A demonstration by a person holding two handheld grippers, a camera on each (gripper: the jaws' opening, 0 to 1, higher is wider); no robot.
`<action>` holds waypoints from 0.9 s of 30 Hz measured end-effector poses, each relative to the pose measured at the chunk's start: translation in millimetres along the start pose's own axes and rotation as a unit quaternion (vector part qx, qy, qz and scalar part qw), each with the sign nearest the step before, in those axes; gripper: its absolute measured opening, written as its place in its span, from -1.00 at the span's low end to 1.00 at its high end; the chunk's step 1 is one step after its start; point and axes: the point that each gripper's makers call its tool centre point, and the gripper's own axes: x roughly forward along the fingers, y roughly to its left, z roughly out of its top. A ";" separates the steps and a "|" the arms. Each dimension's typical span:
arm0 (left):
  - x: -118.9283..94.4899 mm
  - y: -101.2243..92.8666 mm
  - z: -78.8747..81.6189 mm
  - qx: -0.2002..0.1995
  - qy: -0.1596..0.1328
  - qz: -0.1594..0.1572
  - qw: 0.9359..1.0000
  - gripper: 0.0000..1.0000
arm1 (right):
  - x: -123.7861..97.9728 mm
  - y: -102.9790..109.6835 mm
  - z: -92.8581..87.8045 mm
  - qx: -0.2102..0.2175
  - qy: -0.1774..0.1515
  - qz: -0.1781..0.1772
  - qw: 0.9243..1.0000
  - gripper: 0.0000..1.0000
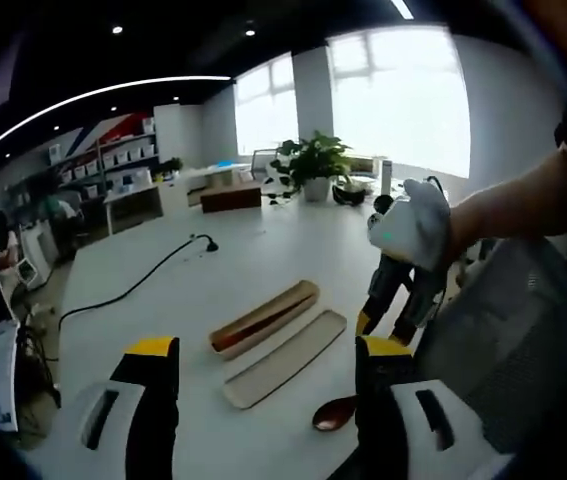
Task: Arrange the utensils inside the cutlery case until each visible utensil rests in its matching compartment.
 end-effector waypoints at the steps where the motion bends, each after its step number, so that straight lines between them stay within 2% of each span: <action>1: 0.1 0.4 -0.2 0.000 0.000 0.001 1.000 0.48 | 1.3 0.7 -1.0 -0.001 0.003 0.001 1.000 -0.52; 5: -0.5 0.6 -0.9 -0.002 0.001 0.002 1.000 0.48 | 7.2 5.9 -12.3 -0.024 0.035 0.016 0.999 -0.54; 11: 0.8 -0.6 -1.0 0.000 0.003 -0.001 1.000 0.48 | 12.8 11.1 -16.7 -0.024 0.047 0.021 0.998 -0.55; 15: 0.9 -1.0 -0.8 0.000 0.003 -0.002 1.000 0.48 | 19.1 15.7 -18.8 -0.038 0.058 0.022 0.997 -0.56; 19: 1.1 -2.5 -0.7 0.005 0.003 -0.004 1.000 0.48 | 28.6 28.7 -25.2 -0.068 0.085 0.041 0.993 -0.56; 27: 0.5 -1.0 -0.8 0.004 0.003 -0.002 1.000 0.47 | 36.5 32.5 -29.6 -0.085 0.104 0.042 0.990 -0.62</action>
